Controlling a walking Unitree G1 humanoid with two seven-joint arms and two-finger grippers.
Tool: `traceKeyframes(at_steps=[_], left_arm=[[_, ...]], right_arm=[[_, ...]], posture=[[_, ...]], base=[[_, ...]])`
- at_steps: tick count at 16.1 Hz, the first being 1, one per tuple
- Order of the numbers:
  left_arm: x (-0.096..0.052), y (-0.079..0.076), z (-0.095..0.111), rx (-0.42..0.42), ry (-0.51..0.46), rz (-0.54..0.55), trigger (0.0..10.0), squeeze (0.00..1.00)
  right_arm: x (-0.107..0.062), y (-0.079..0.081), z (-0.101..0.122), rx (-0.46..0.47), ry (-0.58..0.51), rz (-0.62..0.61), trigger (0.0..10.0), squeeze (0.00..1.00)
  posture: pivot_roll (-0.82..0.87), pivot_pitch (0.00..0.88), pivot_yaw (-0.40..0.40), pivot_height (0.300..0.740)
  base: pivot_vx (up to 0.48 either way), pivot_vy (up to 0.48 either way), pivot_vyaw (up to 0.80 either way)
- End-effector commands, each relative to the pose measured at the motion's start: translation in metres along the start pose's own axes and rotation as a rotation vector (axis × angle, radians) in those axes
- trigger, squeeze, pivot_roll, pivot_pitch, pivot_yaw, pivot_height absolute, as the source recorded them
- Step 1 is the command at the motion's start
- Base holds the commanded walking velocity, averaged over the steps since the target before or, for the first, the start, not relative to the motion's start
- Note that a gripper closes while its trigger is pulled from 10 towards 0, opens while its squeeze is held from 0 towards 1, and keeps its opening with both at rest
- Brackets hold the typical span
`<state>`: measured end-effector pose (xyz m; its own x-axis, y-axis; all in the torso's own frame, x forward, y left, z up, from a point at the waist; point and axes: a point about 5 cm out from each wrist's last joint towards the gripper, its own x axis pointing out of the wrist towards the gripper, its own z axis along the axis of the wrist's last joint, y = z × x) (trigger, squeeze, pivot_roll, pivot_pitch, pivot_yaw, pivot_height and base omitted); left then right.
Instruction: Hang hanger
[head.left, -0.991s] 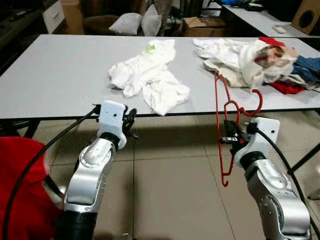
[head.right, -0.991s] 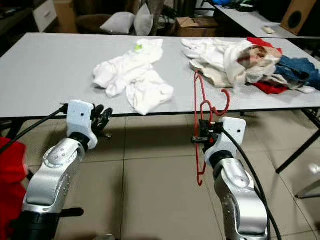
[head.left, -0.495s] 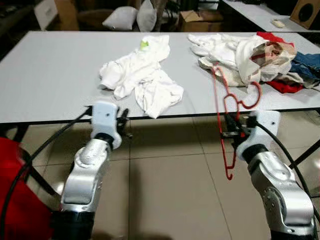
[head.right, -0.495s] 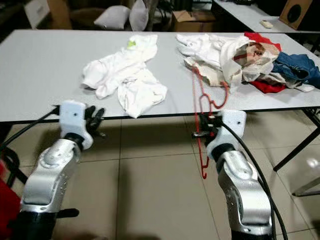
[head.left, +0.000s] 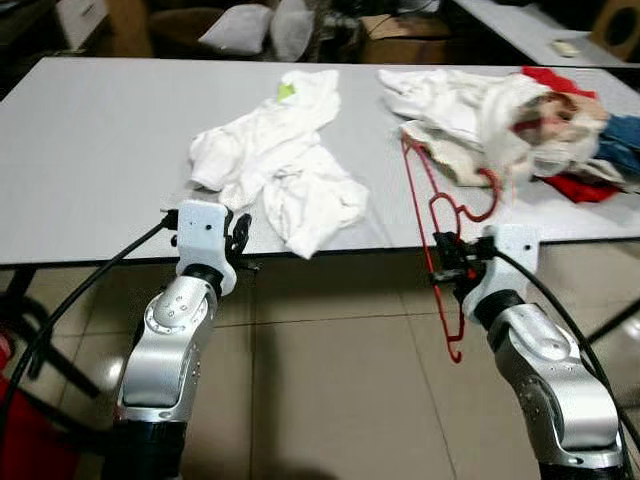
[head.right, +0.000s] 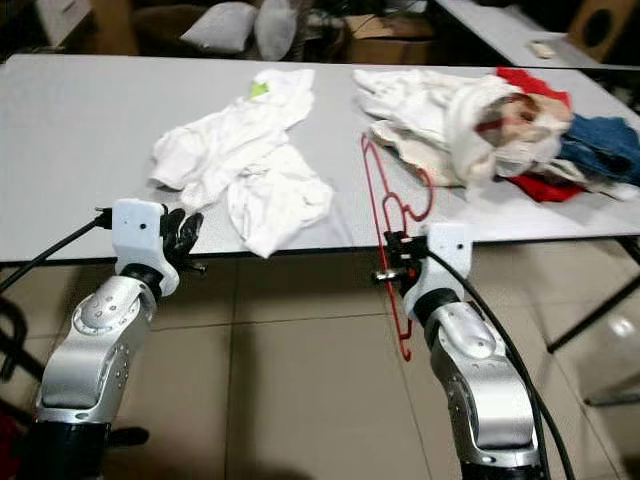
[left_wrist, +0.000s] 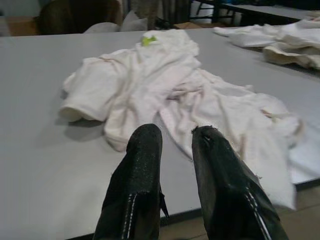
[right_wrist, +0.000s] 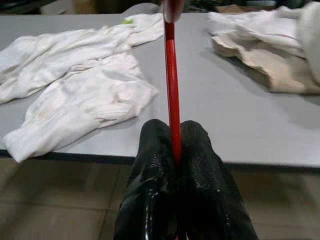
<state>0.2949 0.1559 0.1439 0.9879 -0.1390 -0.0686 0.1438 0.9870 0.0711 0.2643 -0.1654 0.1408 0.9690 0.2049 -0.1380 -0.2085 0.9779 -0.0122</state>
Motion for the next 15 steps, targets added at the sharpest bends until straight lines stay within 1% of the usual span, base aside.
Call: traceKeyframes(at_steps=[1, 3, 4, 6, 7, 8, 9, 10, 11, 12, 14, 15], left_arm=[[-0.001, -0.003, 0.002, 0.046, -0.006, -0.03, 10.0, 0.0], [-0.004, 0.004, -0.003, 0.027, 0.009, 0.01, 10.0, 0.0], [-0.003, 0.007, -0.003, 0.018, 0.011, 0.026, 10.0, 0.0], [0.001, 0.003, 0.001, 0.021, 0.0, 0.01, 10.0, 0.0], [0.0, -0.002, 0.003, 0.034, -0.009, -0.032, 10.0, 0.0], [-0.001, -0.001, 0.002, 0.04, -0.008, -0.032, 10.0, 0.0], [-0.003, 0.004, -0.002, 0.02, 0.001, 0.001, 10.0, 0.0], [-0.004, 0.008, -0.003, -0.005, 0.004, 0.029, 10.0, 0.0], [-0.003, 0.008, -0.001, -0.008, -0.002, 0.031, 10.0, 0.0], [-0.001, 0.006, 0.001, -0.005, -0.012, 0.029, 10.0, 0.0], [0.0, -0.001, 0.005, 0.003, -0.026, -0.002, 10.0, 0.0], [-0.002, 0.001, 0.003, 0.011, -0.019, -0.003, 10.0, 0.0]], right_arm=[[-0.002, -0.009, 0.001, 0.003, -0.017, -0.022, 10.0, 0.0], [-0.004, -0.012, 0.001, 0.001, -0.021, -0.031, 10.0, 0.0], [-0.005, -0.014, 0.004, -0.032, -0.046, -0.051, 10.0, 0.0], [-0.003, -0.014, 0.006, -0.097, -0.055, -0.038, 10.0, 0.0], [-0.004, -0.015, 0.004, -0.042, -0.051, -0.025, 10.0, 0.0], [-0.004, -0.015, 0.004, -0.022, -0.059, -0.032, 10.0, 0.0], [-0.004, -0.013, 0.002, 0.013, -0.052, -0.036, 10.0, 0.0], [-0.003, -0.007, 0.002, 0.027, -0.053, -0.02, 10.0, 0.0], [0.0, -0.002, 0.004, 0.019, -0.064, 0.005, 10.0, 0.0], [0.001, 0.0, 0.004, 0.01, -0.07, 0.019, 10.0, 0.0], [0.002, 0.003, 0.003, -0.007, -0.077, 0.037, 10.0, 0.0], [0.003, 0.006, 0.001, -0.013, -0.076, 0.043, 10.0, 0.0]], posture=[[0.03, 0.0, -0.04, 0.74], [0.03, 0.0, -0.044, 0.74], [0.03, 0.0, -0.042, 0.74], [0.03, 0.0, -0.034, 0.74], [0.03, 0.0, -0.042, 0.74], [0.03, 0.0, -0.044, 0.74], [0.03, 0.0, -0.047, 0.74], [0.03, 0.0, -0.05, 0.74], [0.03, 0.0, -0.052, 0.74], [0.04, 0.0, -0.047, 0.74], [0.05, 0.0, -0.042, 0.74], [0.05, 0.0, -0.034, 0.74]], base=[[0.3, 0.0, 0.0], [0.3, 0.0, 0.0], [0.307, 0.0, 0.0], [0.307, 0.0, 0.0], [0.304, 0.0, 0.0], [0.311, 0.0, 0.0], [0.334, 0.0, 0.0], [0.341, 0.0, -0.46], [0.352, 0.0, -0.8], [0.364, 0.0, -0.56], [0.362, 0.0, 0.0], [0.364, 0.0, 0.0]])
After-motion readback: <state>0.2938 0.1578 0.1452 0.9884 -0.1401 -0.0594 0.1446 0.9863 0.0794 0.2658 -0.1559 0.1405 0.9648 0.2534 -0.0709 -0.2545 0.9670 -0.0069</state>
